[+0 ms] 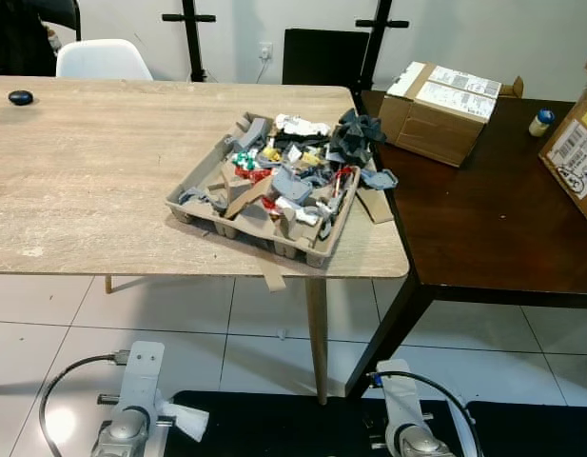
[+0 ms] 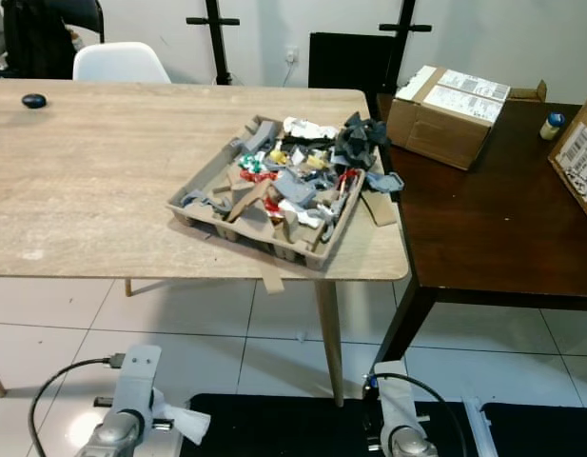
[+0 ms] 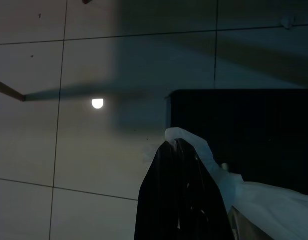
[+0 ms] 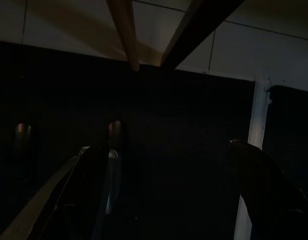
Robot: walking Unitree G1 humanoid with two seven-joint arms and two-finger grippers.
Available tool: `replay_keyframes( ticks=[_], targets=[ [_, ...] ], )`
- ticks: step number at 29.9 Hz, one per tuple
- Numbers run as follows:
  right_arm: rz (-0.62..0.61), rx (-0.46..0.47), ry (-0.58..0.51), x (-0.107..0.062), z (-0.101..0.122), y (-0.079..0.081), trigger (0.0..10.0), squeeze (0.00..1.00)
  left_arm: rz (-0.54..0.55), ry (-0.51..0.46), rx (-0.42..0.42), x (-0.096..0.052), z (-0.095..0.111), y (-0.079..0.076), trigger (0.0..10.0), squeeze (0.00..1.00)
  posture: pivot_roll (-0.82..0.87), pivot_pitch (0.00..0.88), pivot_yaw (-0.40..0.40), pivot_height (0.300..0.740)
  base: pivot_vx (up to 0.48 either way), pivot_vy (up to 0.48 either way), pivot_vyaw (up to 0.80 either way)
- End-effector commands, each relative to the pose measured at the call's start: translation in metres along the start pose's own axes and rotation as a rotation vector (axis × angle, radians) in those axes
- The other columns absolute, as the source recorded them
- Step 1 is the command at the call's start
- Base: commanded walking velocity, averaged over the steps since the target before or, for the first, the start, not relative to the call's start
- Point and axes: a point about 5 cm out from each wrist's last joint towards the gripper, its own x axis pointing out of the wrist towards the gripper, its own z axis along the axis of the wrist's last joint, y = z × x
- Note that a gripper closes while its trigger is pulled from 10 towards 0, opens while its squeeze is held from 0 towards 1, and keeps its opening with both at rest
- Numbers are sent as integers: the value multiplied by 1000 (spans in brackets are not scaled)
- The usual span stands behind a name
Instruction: Picking trash to rubbish bin
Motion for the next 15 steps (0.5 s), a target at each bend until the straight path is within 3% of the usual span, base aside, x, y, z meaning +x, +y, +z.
replay_keyframes(
  ticks=[1,8,15],
  targets=[
    [-4,13,30,-1,-7,-2,10000,0,0,16,-5,-2,-7,1,10000,0,150,123,3,740,0,0,0],
    [-11,7,27,0,-4,-4,10000,0,-1,19,-6,-2,-7,-1,10000,0,150,124,-3,740,0,0,0],
    [21,164,52,0,-6,-2,10000,0,-22,18,16,-3,-9,-6,10000,0,148,126,8,740,0,0,0]
  ],
)
